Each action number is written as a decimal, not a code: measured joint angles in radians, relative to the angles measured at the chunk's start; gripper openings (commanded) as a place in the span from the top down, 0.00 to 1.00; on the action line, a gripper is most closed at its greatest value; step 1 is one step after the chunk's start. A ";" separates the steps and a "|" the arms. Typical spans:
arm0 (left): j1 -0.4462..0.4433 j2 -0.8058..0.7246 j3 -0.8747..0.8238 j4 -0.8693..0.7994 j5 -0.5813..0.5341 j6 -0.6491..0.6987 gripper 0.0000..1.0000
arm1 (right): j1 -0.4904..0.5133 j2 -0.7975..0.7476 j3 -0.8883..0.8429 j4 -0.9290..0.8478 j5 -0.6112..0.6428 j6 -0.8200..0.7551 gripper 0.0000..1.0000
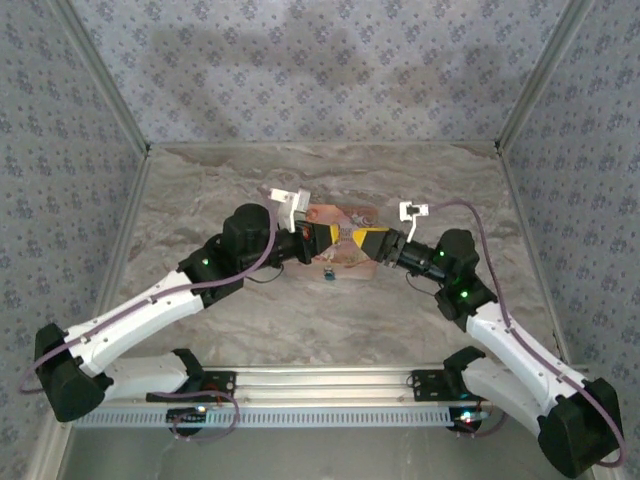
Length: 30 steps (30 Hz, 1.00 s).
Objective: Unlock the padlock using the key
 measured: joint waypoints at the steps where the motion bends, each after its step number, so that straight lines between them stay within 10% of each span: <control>1: -0.004 -0.001 -0.002 0.014 0.000 -0.001 1.00 | 0.004 -0.002 -0.007 0.033 0.000 0.024 0.48; 30: -0.049 -0.004 -0.045 0.241 0.000 -0.061 1.00 | 0.117 -0.001 -0.011 0.216 0.002 0.095 0.85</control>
